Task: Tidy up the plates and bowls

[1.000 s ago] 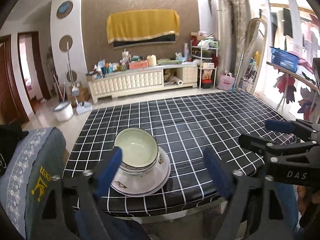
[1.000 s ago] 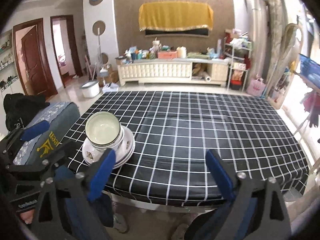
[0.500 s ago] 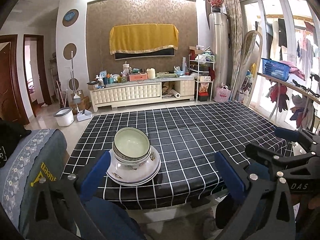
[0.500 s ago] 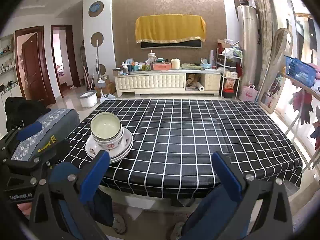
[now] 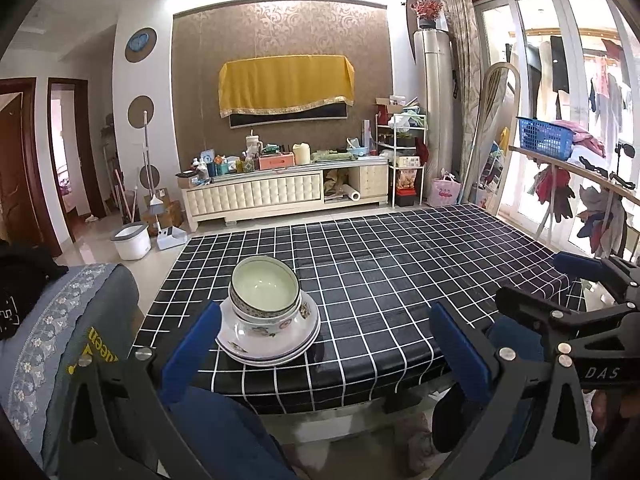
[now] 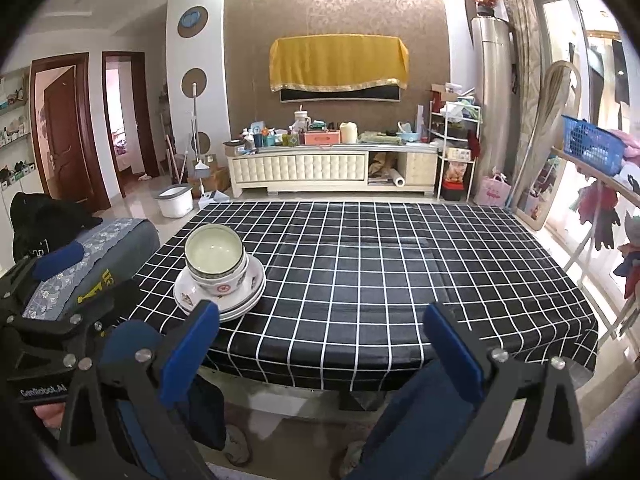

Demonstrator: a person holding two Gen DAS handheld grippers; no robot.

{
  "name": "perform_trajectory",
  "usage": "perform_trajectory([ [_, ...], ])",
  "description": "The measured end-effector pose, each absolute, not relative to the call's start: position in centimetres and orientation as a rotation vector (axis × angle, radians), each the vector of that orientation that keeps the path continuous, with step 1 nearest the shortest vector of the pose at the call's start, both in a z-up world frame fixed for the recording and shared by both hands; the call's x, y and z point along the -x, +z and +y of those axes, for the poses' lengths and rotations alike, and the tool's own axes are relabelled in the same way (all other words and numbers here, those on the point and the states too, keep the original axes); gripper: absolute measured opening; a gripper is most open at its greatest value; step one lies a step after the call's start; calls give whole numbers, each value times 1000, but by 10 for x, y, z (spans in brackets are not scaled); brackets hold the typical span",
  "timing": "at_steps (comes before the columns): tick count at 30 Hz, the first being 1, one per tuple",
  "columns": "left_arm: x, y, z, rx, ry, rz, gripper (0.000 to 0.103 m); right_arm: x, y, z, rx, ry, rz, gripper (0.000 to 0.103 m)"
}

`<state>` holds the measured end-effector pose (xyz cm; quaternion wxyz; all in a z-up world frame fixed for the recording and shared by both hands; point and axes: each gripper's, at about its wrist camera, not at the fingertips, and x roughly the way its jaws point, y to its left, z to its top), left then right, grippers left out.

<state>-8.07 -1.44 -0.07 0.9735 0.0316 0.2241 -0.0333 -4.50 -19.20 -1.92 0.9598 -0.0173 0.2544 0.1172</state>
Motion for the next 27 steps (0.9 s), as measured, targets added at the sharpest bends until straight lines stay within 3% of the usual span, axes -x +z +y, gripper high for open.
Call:
perform_trajectory([
  [27, 89, 0, -12, -27, -59, 483, 103, 54, -17, -195, 28, 266, 499, 103],
])
